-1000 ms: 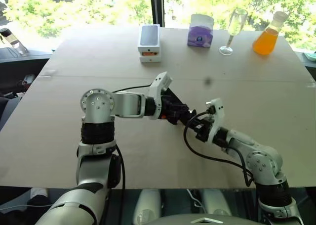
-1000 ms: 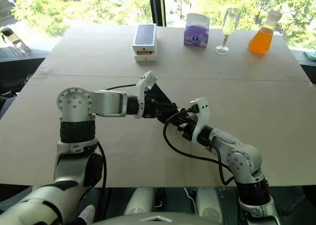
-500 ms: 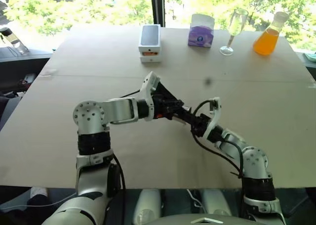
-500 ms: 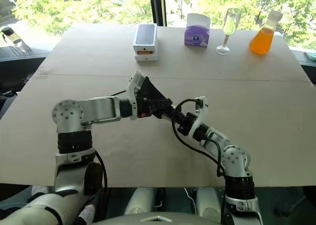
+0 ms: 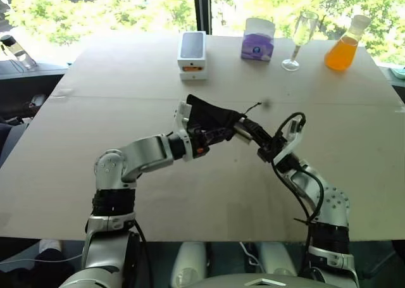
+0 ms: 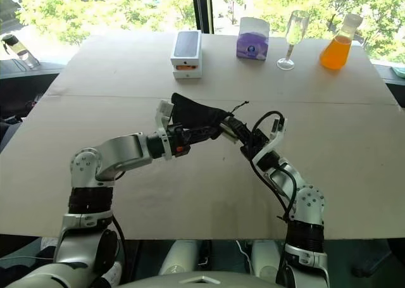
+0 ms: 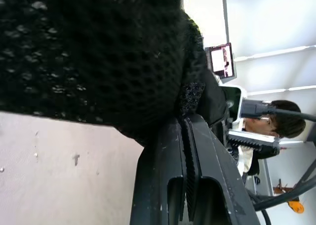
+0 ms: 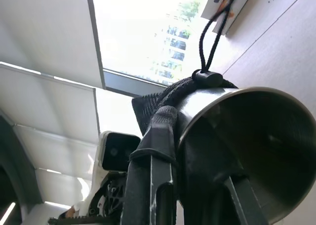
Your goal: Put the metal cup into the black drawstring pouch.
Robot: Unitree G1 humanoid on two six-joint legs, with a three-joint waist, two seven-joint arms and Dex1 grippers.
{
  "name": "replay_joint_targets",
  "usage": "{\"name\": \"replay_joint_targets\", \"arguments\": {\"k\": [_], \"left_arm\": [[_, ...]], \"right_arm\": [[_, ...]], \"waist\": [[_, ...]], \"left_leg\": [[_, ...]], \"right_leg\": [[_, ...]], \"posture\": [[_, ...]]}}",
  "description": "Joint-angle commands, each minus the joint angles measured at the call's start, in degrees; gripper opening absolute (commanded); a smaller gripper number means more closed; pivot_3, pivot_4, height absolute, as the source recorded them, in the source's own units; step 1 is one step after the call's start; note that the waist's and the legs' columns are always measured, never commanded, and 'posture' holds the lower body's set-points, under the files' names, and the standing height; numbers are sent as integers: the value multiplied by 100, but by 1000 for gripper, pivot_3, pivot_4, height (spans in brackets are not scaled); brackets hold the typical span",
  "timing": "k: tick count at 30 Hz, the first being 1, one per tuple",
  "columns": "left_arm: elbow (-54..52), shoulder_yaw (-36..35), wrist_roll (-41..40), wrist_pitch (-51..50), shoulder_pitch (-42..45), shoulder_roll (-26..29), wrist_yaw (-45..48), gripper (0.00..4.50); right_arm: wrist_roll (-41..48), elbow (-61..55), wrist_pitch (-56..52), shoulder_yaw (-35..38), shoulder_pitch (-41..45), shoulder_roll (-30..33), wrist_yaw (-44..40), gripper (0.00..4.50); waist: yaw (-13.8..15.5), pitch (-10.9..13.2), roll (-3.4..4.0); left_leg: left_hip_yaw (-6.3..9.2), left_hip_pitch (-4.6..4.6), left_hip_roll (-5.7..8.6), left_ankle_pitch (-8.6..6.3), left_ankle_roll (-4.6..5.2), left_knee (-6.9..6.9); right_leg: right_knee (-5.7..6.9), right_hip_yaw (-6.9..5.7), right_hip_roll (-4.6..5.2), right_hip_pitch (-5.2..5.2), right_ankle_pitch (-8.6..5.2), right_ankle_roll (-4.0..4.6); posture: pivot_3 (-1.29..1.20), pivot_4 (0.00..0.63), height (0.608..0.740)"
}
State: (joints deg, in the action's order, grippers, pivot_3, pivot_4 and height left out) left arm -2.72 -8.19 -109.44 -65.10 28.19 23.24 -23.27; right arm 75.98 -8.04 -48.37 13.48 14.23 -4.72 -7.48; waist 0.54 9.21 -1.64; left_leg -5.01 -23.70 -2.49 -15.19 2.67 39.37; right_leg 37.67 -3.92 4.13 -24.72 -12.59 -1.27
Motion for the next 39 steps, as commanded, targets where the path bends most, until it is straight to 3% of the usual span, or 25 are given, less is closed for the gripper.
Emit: {"name": "replay_joint_targets", "arguments": {"k": [1, 8, 15, 19, 27, 32, 39], "left_arm": [[-746, 32, 779, 280, -40, 74, 744, 0], [-773, 178, 1331, 359, 87, 121, 1497, 0], [-470, 72, 1220, 397, 155, 146, 1728, 0], [-421, 85, 996, 368, 285, 138, 1792, 0], [-538, 329, 922, 237, 425, 99, 1909, 0], [-379, 463, 1194, 295, 755, -143, 2082, 0], [-322, 506, 1157, 248, 1135, -476, 2227, 0]], "right_arm": [[-65, -261, 11, -157, -24, 127, -78, 93], [-1851, -714, 705, -1425, -11, 612, -1141, 93], [-3714, -744, 2454, -2363, 128, 1083, -2490, 93], [-5085, -517, 3482, -2894, 234, 1379, -2682, 93], [-6282, 27, 4748, -3182, 559, 1671, -3115, 93], [-6664, 546, 5450, -3223, 881, 2046, -3714, 93], [-7374, 1295, 6492, -3329, 1415, 2289, -3886, 93]], "waist": [[0, 0, 0], [2, -1, 3], [7, 0, 3], [5, 0, 3], [13, 1, 2], [21, 3, 2], [-7, 4, 1]], "left_leg": [[-1, 0, 7, 0, 0, 0], [-4, 1, 14, 0, 0, 0], [-3, 0, 14, 0, 0, -1], [-3, 0, 13, 0, -1, 0], [-3, 1, 13, 1, -2, 0], [-3, 1, 15, 1, -2, 1], [-5, 2, 13, 2, -3, 0]], "right_leg": [[-1, 0, 0, 0, 0, 0], [-2, -5, -1, 0, -1, -2], [-6, -6, -1, -1, -1, -3], [-6, -6, -1, -1, -1, -3], [-6, -6, 0, 0, -1, -3], [-7, -15, 1, 1, -1, -3], [-8, -20, -1, 1, -1, -3]], "posture": [[0, 150, 737], [0, 150, 737], [0, 150, 737], [0, 150, 737], [0, 150, 737], [0, 150, 737], [0, 150, 737]]}}
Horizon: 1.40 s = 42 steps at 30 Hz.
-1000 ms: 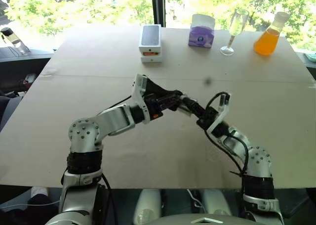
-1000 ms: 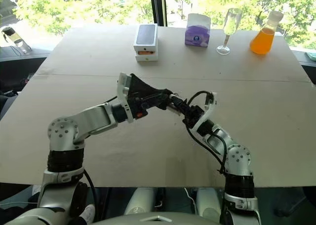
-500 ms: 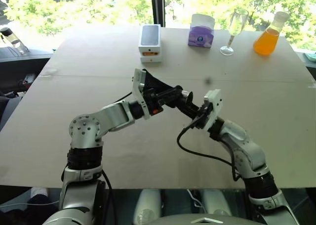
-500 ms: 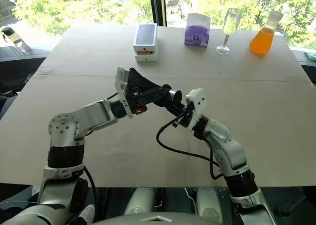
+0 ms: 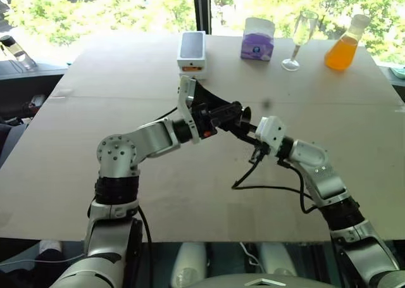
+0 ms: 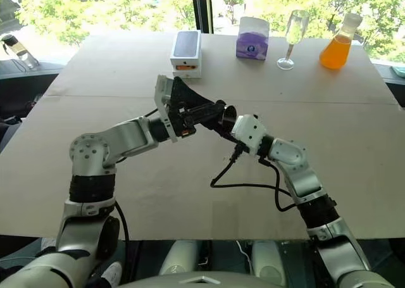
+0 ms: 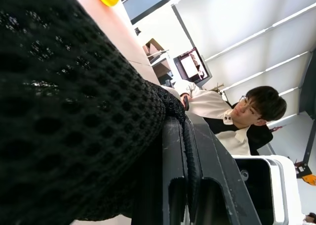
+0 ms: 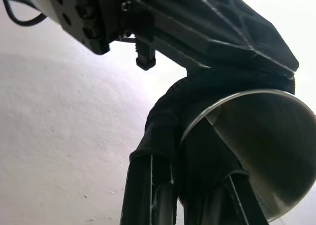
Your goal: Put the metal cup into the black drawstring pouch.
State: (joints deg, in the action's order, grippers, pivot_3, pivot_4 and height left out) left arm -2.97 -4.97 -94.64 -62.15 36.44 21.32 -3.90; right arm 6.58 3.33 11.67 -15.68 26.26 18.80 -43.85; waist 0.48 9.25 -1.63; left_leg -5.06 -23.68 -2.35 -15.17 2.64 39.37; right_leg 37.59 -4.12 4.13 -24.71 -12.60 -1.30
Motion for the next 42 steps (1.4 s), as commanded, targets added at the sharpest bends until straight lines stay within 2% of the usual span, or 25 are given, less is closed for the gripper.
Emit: {"name": "replay_joint_targets", "arguments": {"k": [1, 3, 6, 11, 16, 19, 25, 32, 38, 40, 42], "left_arm": [[-340, 181, -368, -60, 295, -306, 276, 0], [-413, 153, -430, -75, 202, -295, 214, 0], [-497, 45, -487, -116, -81, -135, 169, 0], [-794, -38, -765, -131, -508, 189, 70, 0], [-1048, 186, -626, -77, -677, 257, 127, 0], [-962, 282, -424, -24, -597, 167, 207, 0], [-287, 413, 79, 57, 86, -284, 470, 0], [-9, 292, 79, -78, 403, -658, 495, 0], [-102, 375, 315, -412, 260, -586, 506, 0], [-124, 253, 262, -457, 101, -549, 417, 0], [-230, 190, 421, -504, -265, -407, 338, 0]], "right_arm": [[-598, 273, 694, -462, 270, -21, -243, 93], [-400, 366, 568, -332, 281, -180, -173, 93], [592, 262, -299, 231, 191, -646, 92, 93], [1336, 146, -1221, 659, -129, -905, 172, 93], [1703, -58, -1748, 769, -157, -1195, 300, 93], [1271, -96, -1467, 496, -82, -1130, 175, 93], [-348, 441, 274, -205, 306, -793, 81, 93], [-1434, 1351, 1802, -543, 838, -350, -183, 93], [-1419, 1647, 1946, -646, 832, -166, -560, 93], [-1065, 1514, 1513, -554, 686, -151, -826, 93], [-372, 1044, 573, -406, 385, -46, -1269, 93]], "waist": [[-2, 1, 1], [3, 1, 0], [-30, 1, 1], [-35, 3, 3], [-31, 5, 6], [-24, 4, 6], [15, 5, 6], [-43, 7, 7], [-74, 8, 8], [-92, 8, 7], [-101, 8, 8]], "left_leg": [[0, 0, -1, 0, 0, 0], [0, 0, -1, 0, -1, 0], [2, 0, -9, 4, -6, 0], [10, -1, -23, 6, -10, 0], [11, 0, -21, 6, -10, 0], [11, 2, -20, 6, -10, 0], [5, 1, 4, 6, -9, 1], [5, 1, -1, 6, -10, -2], [7, 1, -1, 7, -11, -1], [6, 2, -3, 7, -11, -1], [8, 3, -16, 7, -11, -1]], "right_leg": [[0, 0, 0, 0, 0, 0], [0, 1, 1, 0, 0, 0], [1, 1, 0, 1, 1, 1], [1, 6, 4, 5, 1, 2], [4, 7, 3, 4, 1, 3], [5, 7, 2, 5, 1, 3], [5, -4, 1, 3, 1, 0], [0, -3, 0, 2, 1, 0], [0, -2, 1, 3, 1, 1], [0, -2, 2, 4, 1, 0], [0, 1, 3, 4, 1, 1]], "posture": [[0, 150, 737], [0, 150, 737], [0, 150, 737], [0, 150, 737], [0, 150, 737], [0, 150, 737], [0, 150, 737], [0, 150, 737], [0, 150, 737], [0, 150, 737], [0, 150, 737]]}}
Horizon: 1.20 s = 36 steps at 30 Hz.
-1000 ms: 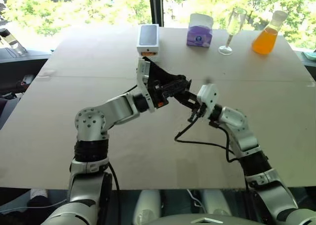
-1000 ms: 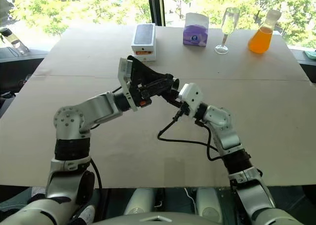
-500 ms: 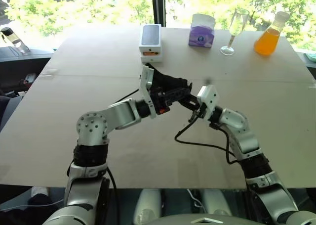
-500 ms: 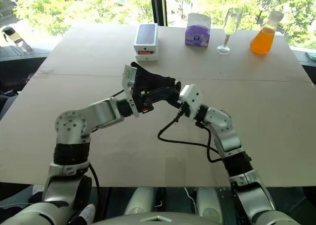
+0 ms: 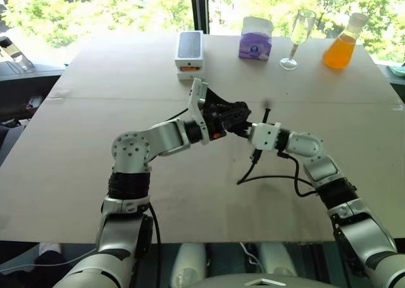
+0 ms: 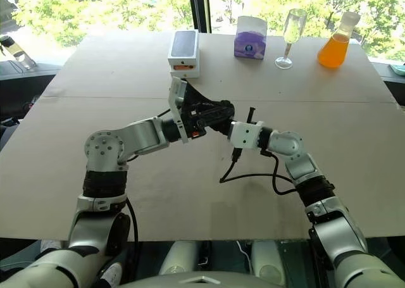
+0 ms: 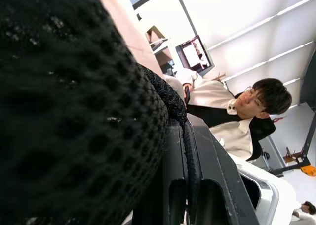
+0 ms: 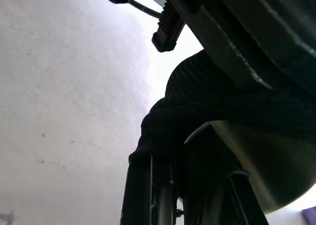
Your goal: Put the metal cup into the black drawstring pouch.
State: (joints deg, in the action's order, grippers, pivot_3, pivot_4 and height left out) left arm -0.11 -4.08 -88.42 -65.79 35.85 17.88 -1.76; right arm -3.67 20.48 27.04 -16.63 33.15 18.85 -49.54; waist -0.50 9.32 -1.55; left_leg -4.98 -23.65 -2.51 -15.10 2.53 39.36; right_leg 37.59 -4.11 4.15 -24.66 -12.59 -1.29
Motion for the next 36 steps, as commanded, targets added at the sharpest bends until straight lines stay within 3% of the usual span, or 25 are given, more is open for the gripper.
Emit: {"name": "replay_joint_targets", "arguments": {"k": [1, 4, 10, 17, 20, 25, 31, 36], "left_arm": [[-570, 97, -76, -145, -390, -6, 68, 0], [-673, 62, 93, -49, -698, -38, -147, 0], [-784, 182, 804, 42, -501, -42, 57, 0], [-340, 59, 862, 28, 80, -416, 179, 0], [-600, 116, 921, -123, 90, -309, 471, 0], [-1006, -219, 234, -386, -325, -185, 386, 0], [-1125, -397, 133, -290, -598, -148, 258, 0], [-727, -377, -1031, -286, -656, -96, -523, 0]], "right_arm": [[934, -931, -1384, -270, -455, 27, -878, 93], [1328, -1524, -2194, -254, -769, 219, -1181, 93], [1738, -1972, -3310, -493, -852, 155, -1570, 93], [1313, -1480, -3136, -959, -413, -97, -2033, 93], [1365, -1274, -3187, -815, -319, -349, -1936, 93], [2036, -921, -3933, 0, -369, -847, -1555, 93], [2372, -499, -4193, 577, -425, -1173, -1180, 93], [2503, -531, -4373, 687, -461, -1398, -951, 93]], "waist": [[-5, 0, 0], [4, 2, 4], [25, 3, 6], [18, 3, 6], [7, 3, 5], [-17, 5, 7], [28, 5, 7], [2, 5, 7]], "left_leg": [[1, 0, -6, 0, 0, -2], [5, -2, -9, 0, 0, -2], [3, 13, 9, 0, 0, 4], [0, 13, 16, 0, 1, 4], [1, 10, 15, -1, 1, 3], [5, 6, -5, 0, 0, 0], [13, 0, 3, -1, 0, 2], [17, 0, -1, -1, 0, 1]], "right_leg": [[0, 3, 0, 0, 0, 1], [-1, 10, 1, 1, 0, 1], [10, 1, 1, 11, 0, 1], [10, -2, -2, 10, 0, 0], [7, -3, -2, 9, 0, 0], [7, -1, -1, 5, 0, 1], [4, -2, 8, 7, 1, 1], [6, 3, 7, 7, 1, 2]], "posture": [[0, 150, 737], [0, 150, 737], [0, 150, 737], [0, 150, 737], [0, 150, 737], [0, 150, 737], [0, 150, 737], [0, 150, 737]]}}
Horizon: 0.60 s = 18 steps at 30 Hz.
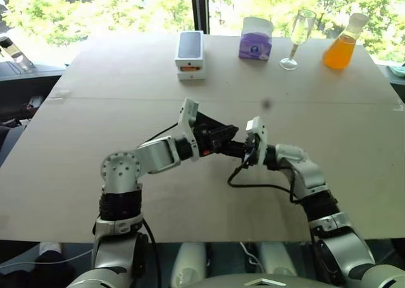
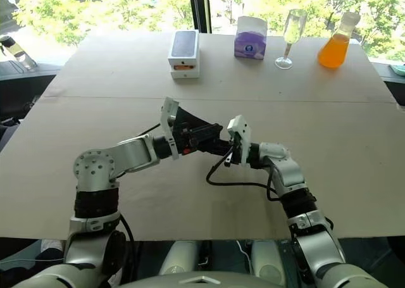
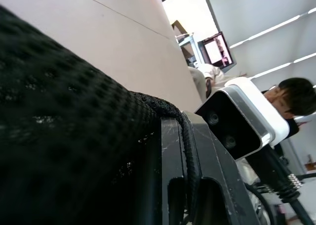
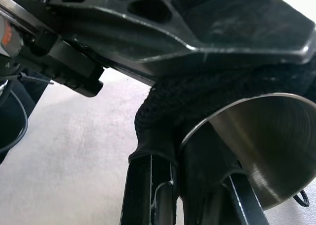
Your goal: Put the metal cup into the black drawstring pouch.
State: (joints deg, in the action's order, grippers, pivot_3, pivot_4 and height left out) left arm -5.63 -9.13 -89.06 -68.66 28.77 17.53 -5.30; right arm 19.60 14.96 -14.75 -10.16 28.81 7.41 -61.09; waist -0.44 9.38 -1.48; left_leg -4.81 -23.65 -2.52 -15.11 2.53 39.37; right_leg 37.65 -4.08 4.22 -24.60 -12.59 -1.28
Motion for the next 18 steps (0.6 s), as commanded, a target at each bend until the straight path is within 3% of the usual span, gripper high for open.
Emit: {"name": "replay_joint_targets", "arguments": {"k": [1, 11, 13, 16, 18], "left_arm": [[-192, 165, -1044, -4, 21, 8, -247, 0], [-636, 489, -1310, 315, -513, 426, -542, 0], [-761, 521, -910, 363, -518, 548, -381, 0], [-1380, 742, 1051, 1320, -748, 768, 651, 0], [-1353, 875, 1660, 1507, -752, 920, 981, 0]], "right_arm": [[216, 73, -241, 108, -5, -295, 282, 93], [1312, 246, -1310, 1100, 18, -871, 1008, 93], [1466, 224, -1478, 1195, 14, -946, 1069, 93], [1589, 94, -1617, 1252, -66, -1003, 1149, 93], [1561, -84, -1640, 1171, -150, -971, 1148, 93]], "waist": [[-12, 0, 0], [-4, 1, 2], [-13, 1, 2], [-21, 3, 6], [-18, 3, 6]], "left_leg": [[0, 0, 0, 0, 0, 0], [1, -2, 2, 0, 0, -1], [0, -1, 3, 0, 0, -1], [-3, -2, 13, 0, 0, -6], [-15, 1, 22, -1, 0, -13]], "right_leg": [[0, 0, -1, 0, 0, 0], [-1, -3, 1, 0, 1, 1], [0, 0, 1, 0, 1, 1], [-2, -2, -2, -1, 0, 2], [-4, -14, -5, -4, 0, 2]], "posture": [[0, 150, 737], [0, 150, 737], [0, 150, 737], [0, 150, 737], [0, 150, 737]]}}
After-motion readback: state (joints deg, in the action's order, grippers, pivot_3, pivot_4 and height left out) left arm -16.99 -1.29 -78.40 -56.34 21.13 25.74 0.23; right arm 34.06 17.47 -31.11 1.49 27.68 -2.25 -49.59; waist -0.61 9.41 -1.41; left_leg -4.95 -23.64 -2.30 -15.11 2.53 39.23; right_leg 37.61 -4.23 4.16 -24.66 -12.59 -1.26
